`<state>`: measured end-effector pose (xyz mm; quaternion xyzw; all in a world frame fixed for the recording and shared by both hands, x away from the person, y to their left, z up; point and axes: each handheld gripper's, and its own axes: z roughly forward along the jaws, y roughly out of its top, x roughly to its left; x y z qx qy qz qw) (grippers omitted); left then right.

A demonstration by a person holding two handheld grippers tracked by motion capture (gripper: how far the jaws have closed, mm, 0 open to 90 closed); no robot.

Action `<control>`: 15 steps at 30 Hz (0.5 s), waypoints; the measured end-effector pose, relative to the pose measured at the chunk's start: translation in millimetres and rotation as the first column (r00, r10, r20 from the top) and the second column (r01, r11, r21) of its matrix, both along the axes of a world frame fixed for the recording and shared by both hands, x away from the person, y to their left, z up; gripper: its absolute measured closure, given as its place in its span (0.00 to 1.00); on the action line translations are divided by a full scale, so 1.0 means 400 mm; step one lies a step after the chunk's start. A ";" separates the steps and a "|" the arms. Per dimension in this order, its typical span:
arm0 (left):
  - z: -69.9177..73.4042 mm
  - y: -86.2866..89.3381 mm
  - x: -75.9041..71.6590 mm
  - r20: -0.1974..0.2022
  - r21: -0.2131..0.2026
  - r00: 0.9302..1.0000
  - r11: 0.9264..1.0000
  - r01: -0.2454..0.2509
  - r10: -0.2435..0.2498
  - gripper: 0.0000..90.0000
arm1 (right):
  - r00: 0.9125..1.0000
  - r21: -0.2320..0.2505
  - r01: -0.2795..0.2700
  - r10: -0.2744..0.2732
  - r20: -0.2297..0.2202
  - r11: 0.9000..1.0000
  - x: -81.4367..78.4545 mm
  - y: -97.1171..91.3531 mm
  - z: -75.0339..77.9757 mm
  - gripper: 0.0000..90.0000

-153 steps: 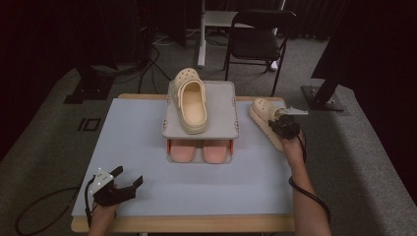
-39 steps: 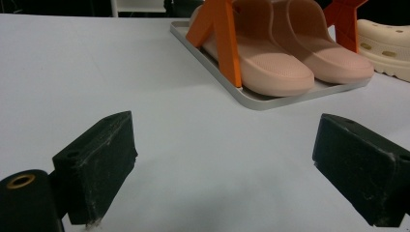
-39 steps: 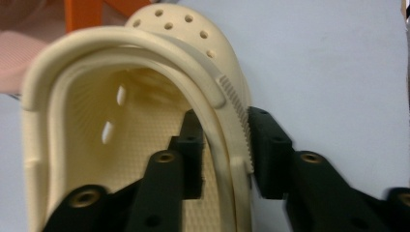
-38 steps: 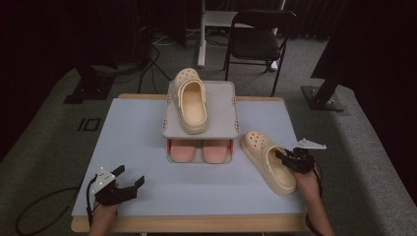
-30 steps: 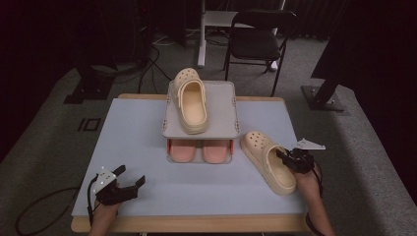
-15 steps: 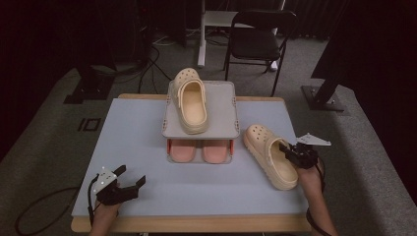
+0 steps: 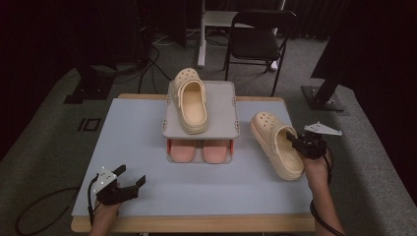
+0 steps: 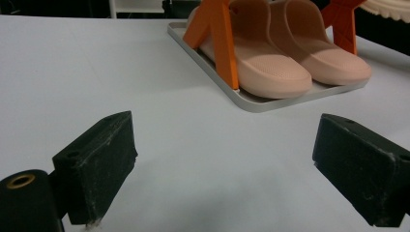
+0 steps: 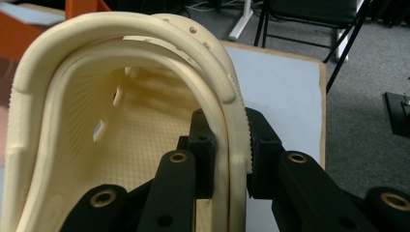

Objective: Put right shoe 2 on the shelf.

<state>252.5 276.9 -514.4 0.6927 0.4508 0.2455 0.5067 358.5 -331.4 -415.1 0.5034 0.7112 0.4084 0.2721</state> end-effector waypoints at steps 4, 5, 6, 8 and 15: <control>0.000 0.000 0.000 0.001 0.000 1.000 1.000 -0.001 0.001 0.09 | 1.000 0.000 0.012 -0.012 0.006 1.000 0.006 0.007 0.029 0.85; 0.000 0.000 0.000 0.001 -0.001 1.000 1.000 0.000 0.000 0.09 | 1.000 -0.003 0.013 -0.013 0.008 1.000 0.008 0.009 0.036 0.85; 0.001 0.000 0.000 0.001 -0.002 1.000 1.000 0.000 0.000 0.09 | 1.000 -0.001 0.017 -0.017 0.009 1.000 0.010 0.011 0.043 0.85; 0.001 0.000 0.000 0.002 -0.002 1.000 1.000 0.001 -0.001 0.09 | 1.000 0.005 0.019 -0.019 0.011 1.000 0.014 0.014 0.058 0.85; 0.001 0.001 0.000 0.001 0.000 1.000 1.000 0.001 -0.001 0.09 | 0.999 0.011 0.026 -0.026 0.027 1.000 0.027 0.030 0.115 0.85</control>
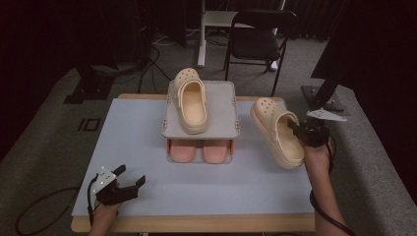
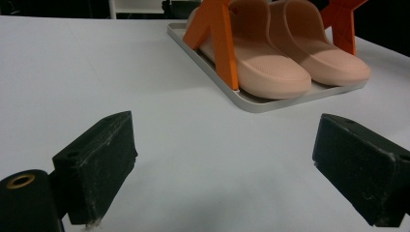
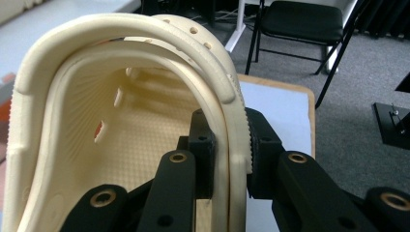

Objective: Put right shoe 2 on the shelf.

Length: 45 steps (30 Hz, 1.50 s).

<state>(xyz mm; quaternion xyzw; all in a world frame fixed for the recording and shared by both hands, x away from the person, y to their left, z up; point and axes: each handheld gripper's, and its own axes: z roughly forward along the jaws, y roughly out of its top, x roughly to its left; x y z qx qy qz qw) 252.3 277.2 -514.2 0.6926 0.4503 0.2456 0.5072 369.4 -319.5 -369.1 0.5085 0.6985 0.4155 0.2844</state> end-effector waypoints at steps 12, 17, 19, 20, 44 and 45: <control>0.001 0.000 -0.001 0.001 -0.003 1.000 1.000 0.001 -0.001 0.09 | 1.000 -0.009 0.024 -0.024 0.002 1.000 0.023 0.042 0.067 0.85; 0.001 0.001 -0.002 0.002 -0.005 1.000 1.000 -0.001 0.001 0.09 | 1.000 0.007 0.012 -0.012 0.019 1.000 0.032 0.059 0.087 0.85; 0.001 0.003 -0.002 0.001 -0.004 1.000 1.000 -0.001 0.001 0.09 | 1.000 0.006 0.009 -0.009 0.024 1.000 0.035 0.067 0.094 0.85; 0.001 0.003 -0.002 0.000 -0.004 1.000 1.000 -0.001 0.001 0.09 | 1.000 0.006 0.007 -0.007 0.028 1.000 0.037 0.071 0.097 0.85; 0.003 0.006 -0.004 0.007 -0.003 1.000 1.000 0.000 0.001 0.09 | 0.998 0.019 -0.005 0.004 0.062 1.000 0.088 0.185 0.166 0.84; 0.003 0.006 -0.004 0.007 -0.003 1.000 1.000 0.000 0.001 0.09 | 0.998 0.019 -0.005 0.004 0.062 1.000 0.088 0.185 0.166 0.84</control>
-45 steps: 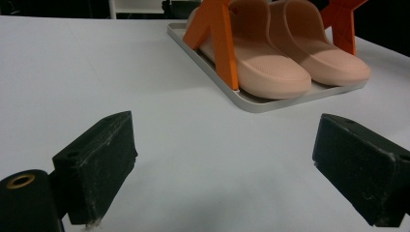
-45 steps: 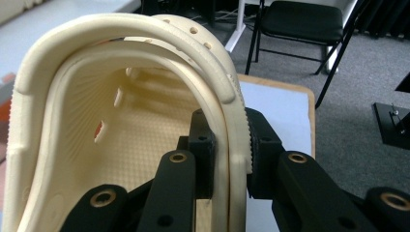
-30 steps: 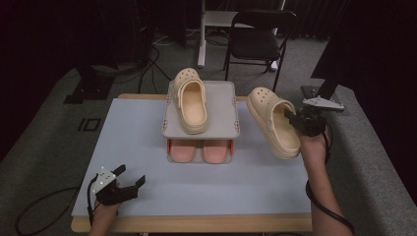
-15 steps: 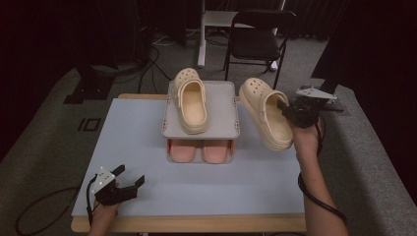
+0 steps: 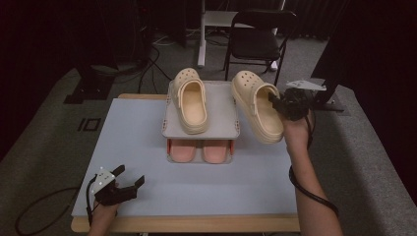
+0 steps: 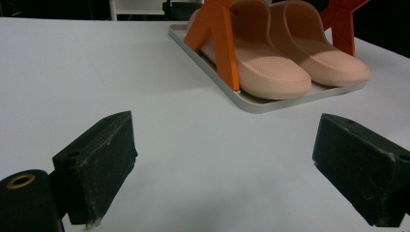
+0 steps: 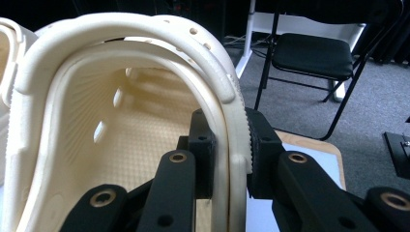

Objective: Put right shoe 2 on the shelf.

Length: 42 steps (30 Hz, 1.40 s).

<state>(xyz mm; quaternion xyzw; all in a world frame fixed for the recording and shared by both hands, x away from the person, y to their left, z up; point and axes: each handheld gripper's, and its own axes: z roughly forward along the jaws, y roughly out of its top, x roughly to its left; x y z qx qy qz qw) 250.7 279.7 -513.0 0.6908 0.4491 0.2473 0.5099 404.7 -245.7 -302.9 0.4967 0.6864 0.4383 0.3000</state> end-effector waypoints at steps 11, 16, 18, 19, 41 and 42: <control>0.001 0.001 -0.001 -0.001 -0.001 1.000 1.000 0.004 -0.004 0.09 | 1.000 0.022 -0.018 0.018 0.013 1.000 0.023 0.066 0.019 0.84; 0.002 0.002 -0.003 0.001 0.000 1.000 1.000 0.004 -0.004 0.09 | 1.000 0.026 -0.018 0.018 0.012 0.999 0.036 0.095 0.021 0.84; 0.001 0.003 -0.004 0.002 -0.003 1.000 1.000 0.005 -0.005 0.09 | 1.000 0.030 -0.019 0.018 0.012 0.999 0.041 0.104 0.020 0.84; 0.001 0.003 -0.004 0.003 -0.003 1.000 1.000 0.006 -0.006 0.09 | 1.000 0.033 -0.019 0.019 0.010 0.999 0.043 0.109 0.020 0.84; 0.004 0.003 -0.007 0.008 -0.008 1.000 1.000 0.016 -0.016 0.09 | 1.000 0.037 -0.026 0.025 0.010 0.999 0.083 0.217 0.003 0.84; 0.004 0.004 -0.007 0.009 -0.008 1.000 1.000 0.014 -0.014 0.09 | 1.000 0.035 -0.022 0.022 0.008 0.999 0.085 0.222 0.001 0.84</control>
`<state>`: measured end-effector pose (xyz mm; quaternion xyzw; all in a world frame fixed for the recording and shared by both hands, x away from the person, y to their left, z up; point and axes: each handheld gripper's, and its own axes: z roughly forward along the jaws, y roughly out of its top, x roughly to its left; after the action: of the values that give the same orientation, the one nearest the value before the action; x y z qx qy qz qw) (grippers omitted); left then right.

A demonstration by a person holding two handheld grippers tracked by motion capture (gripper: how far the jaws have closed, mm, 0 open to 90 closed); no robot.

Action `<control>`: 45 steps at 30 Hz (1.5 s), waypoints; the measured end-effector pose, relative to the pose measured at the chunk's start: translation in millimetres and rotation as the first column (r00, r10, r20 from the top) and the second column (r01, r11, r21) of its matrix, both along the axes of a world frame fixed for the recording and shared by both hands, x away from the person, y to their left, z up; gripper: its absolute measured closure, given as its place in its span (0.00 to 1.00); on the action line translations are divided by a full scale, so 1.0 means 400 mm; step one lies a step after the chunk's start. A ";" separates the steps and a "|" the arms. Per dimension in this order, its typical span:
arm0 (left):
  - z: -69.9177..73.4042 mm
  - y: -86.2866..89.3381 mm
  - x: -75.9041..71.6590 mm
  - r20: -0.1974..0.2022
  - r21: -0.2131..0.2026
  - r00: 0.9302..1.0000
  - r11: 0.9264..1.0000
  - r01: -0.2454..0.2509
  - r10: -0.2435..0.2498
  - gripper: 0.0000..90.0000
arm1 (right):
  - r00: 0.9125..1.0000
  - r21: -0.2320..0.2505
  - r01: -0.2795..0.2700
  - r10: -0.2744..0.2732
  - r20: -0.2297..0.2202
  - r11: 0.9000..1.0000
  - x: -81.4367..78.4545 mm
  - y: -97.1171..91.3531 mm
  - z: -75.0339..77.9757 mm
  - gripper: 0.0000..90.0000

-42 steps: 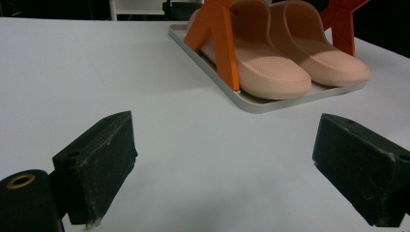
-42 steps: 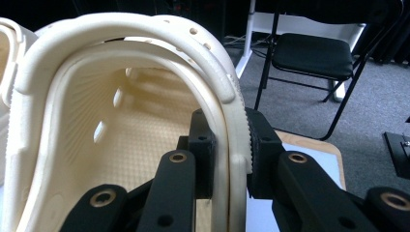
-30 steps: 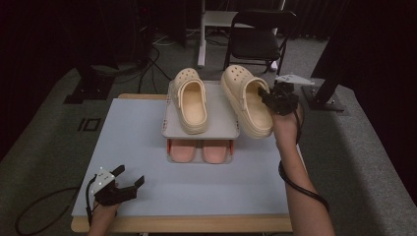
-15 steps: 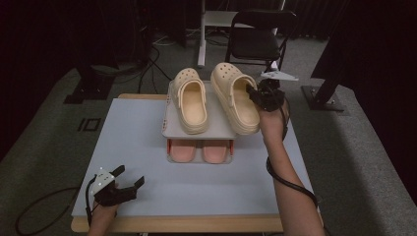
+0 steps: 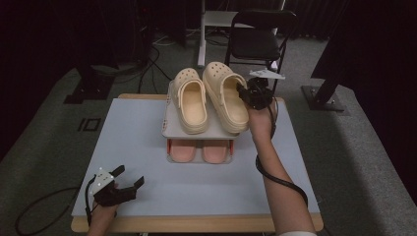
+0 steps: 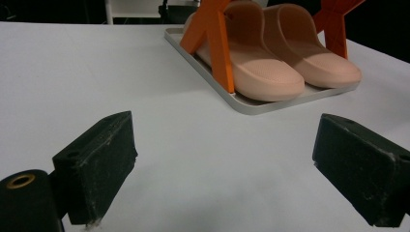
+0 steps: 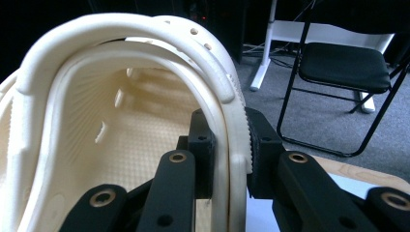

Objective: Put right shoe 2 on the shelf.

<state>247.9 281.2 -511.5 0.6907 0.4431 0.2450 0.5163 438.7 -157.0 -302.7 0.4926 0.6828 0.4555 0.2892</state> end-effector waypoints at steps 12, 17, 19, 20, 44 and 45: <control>0.000 0.004 0.000 0.002 -0.004 1.000 1.000 0.002 -0.002 0.09 | 0.998 -0.017 0.040 -0.041 -0.042 0.999 0.024 0.044 -0.037 0.84; 0.000 0.004 0.001 0.002 -0.003 1.000 1.000 0.002 -0.002 0.09 | 0.997 -0.014 0.044 -0.045 -0.056 0.999 0.027 0.058 -0.051 0.84; 0.000 0.004 0.001 0.001 -0.003 1.000 1.000 0.004 -0.004 0.09 | 0.997 -0.010 0.048 -0.048 -0.060 0.999 0.026 0.061 -0.051 0.84; -0.001 0.003 0.001 0.002 -0.002 1.000 1.000 0.004 -0.004 0.09 | 0.997 -0.013 0.045 -0.046 -0.060 0.999 0.026 0.062 -0.052 0.83; -0.002 -0.002 0.002 0.002 0.000 1.000 1.000 0.008 -0.008 0.09 | 0.994 0.017 -0.063 0.064 -0.087 0.998 0.009 0.064 -0.057 0.58; -0.002 -0.001 0.002 0.001 0.000 1.000 1.000 0.007 -0.007 0.09 | 0.993 0.019 -0.071 0.073 -0.090 0.997 0.010 0.062 -0.058 0.54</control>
<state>248.5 280.8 -512.2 0.6924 0.4402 0.2434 0.5173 442.6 -132.1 -325.7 0.4902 0.7089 0.4481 0.2374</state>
